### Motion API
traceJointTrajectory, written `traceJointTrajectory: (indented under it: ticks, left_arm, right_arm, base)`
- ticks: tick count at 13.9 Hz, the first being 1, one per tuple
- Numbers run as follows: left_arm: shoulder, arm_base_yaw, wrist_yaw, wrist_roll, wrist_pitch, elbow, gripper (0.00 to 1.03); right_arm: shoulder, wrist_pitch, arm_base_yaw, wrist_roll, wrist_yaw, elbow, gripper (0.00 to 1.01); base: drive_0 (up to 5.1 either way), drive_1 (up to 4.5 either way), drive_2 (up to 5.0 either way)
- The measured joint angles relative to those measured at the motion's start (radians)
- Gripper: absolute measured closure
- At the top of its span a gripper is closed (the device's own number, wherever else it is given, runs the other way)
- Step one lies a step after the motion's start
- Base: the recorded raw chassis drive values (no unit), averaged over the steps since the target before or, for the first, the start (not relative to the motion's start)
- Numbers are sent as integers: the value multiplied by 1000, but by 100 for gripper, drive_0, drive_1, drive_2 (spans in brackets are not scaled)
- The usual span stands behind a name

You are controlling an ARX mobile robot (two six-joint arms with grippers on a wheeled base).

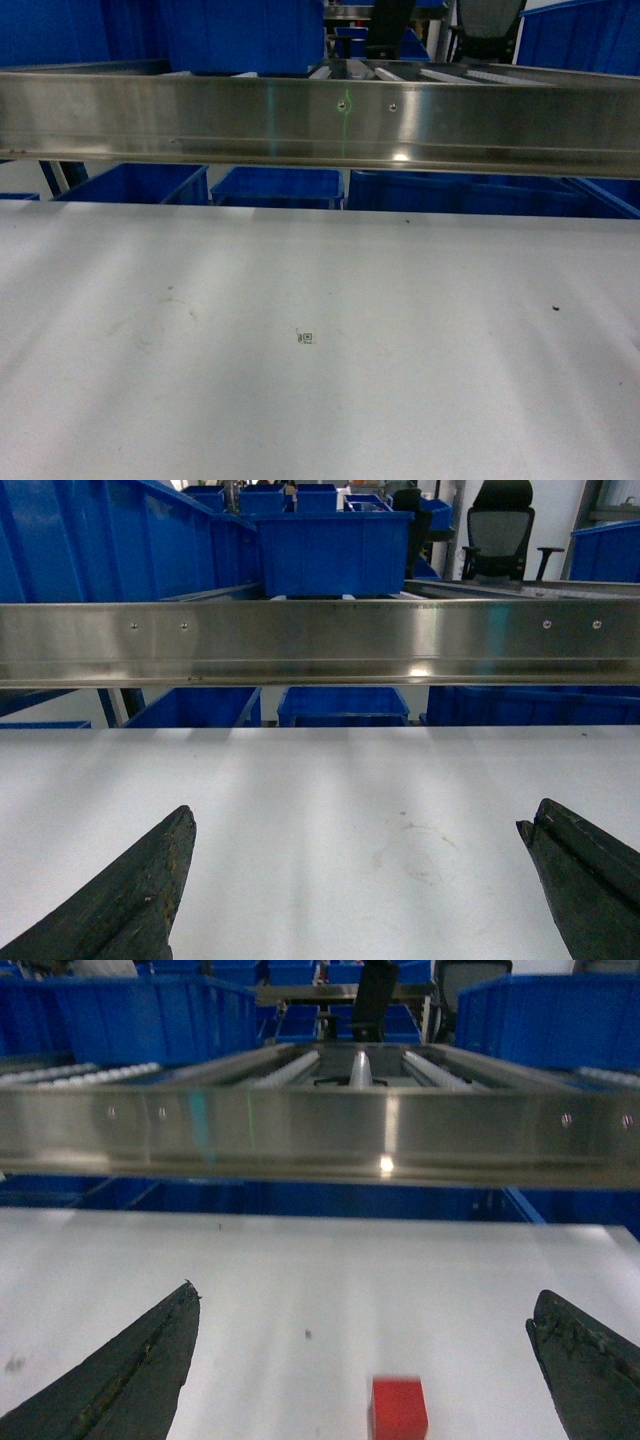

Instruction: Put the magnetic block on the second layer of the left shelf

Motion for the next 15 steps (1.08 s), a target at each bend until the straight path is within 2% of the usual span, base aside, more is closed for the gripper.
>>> traceJointTrajectory:
  ticks: [1, 2, 3, 4, 5, 6, 9, 11, 15]
  left_arm:
    - [0, 0, 0, 0, 0, 0, 5]
    - [0, 0, 0, 0, 0, 0, 5]
    - [0, 0, 0, 0, 0, 0, 5]
    - [0, 0, 0, 0, 0, 0, 5]
    - [0, 0, 0, 0, 0, 0, 5]
    - [0, 0, 0, 0, 0, 0, 5]
    - [0, 0, 0, 0, 0, 0, 5]
    - [0, 0, 0, 0, 0, 0, 5]
    - [0, 0, 0, 0, 0, 0, 5]
  right_arm:
    - [208, 108, 2, 12, -2, 134, 3]
    - [397, 119, 2, 29, 9, 286, 3]
    - [593, 66, 7, 51, 12, 434, 3]
    - [838, -34, 21, 56, 22, 573, 3]
    - [874, -35, 29, 43, 25, 562, 3]
    - [893, 8, 34, 24, 51, 534, 3]
    - [1022, 98, 33, 21, 92, 468, 3]
    - [1126, 176, 31, -12, 119, 457, 3]
    - [1283, 277, -9, -52, 151, 460, 3]
  base:
    - [0, 0, 0]
    - [0, 0, 0]
    - [0, 0, 0]
    - [0, 0, 0]
    - [0, 0, 0]
    - [0, 0, 0]
    - [0, 0, 0]
    - [0, 0, 0]
    - [0, 0, 0]
